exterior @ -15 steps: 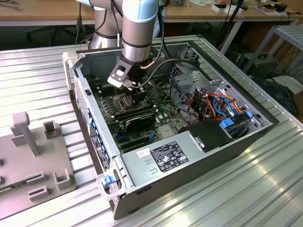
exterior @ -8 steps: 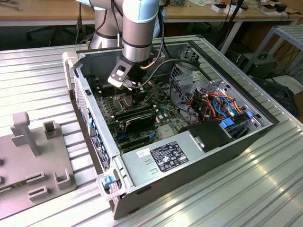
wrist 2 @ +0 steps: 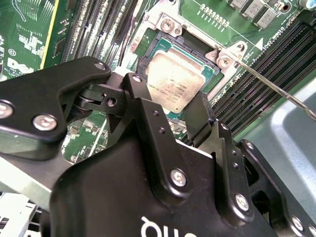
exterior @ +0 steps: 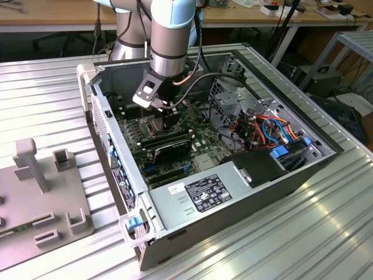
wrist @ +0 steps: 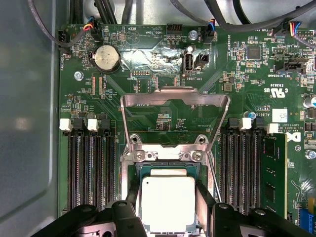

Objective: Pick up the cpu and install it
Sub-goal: 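Place the cpu into insertion slot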

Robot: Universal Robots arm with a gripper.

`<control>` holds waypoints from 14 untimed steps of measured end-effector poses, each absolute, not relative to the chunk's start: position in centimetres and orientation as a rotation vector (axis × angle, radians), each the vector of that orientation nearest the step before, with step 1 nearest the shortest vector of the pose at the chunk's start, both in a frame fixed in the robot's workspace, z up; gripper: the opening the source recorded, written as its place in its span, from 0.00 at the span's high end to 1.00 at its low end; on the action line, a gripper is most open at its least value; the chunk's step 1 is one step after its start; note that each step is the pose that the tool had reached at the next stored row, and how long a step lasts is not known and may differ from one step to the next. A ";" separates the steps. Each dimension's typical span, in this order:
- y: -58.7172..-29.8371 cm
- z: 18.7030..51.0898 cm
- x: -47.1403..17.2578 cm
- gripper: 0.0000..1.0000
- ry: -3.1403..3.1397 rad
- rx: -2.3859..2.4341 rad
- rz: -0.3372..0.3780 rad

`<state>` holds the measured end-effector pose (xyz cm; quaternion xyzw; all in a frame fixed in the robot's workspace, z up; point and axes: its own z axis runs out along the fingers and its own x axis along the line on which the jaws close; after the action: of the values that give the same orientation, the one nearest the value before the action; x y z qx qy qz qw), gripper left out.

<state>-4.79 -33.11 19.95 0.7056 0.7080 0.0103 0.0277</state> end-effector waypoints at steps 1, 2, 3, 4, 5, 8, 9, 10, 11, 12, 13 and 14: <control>-33.1 20.0 -4.8 0.46 2.186 2.179 0.032; -33.1 20.0 -4.8 0.46 2.186 2.179 0.032; -33.1 20.0 -4.8 0.46 2.185 2.179 0.032; -33.1 20.0 -4.8 0.46 2.185 2.179 0.032; -33.1 20.0 -4.8 0.46 2.185 2.179 0.032; -33.1 20.0 -4.8 0.32 2.185 2.180 0.032; -33.1 20.0 -4.8 0.32 2.184 2.180 0.032; -33.1 20.0 -4.8 0.32 2.184 2.180 0.032; -33.1 20.0 -4.8 0.32 2.184 2.180 0.032; -33.1 20.0 -4.8 0.32 2.184 2.180 0.032; -33.1 20.1 -4.8 0.32 2.184 2.180 0.032; -33.1 20.2 -4.8 0.32 2.184 2.180 0.032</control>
<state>-4.79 -33.11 20.19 0.7062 0.7074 0.0103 0.0277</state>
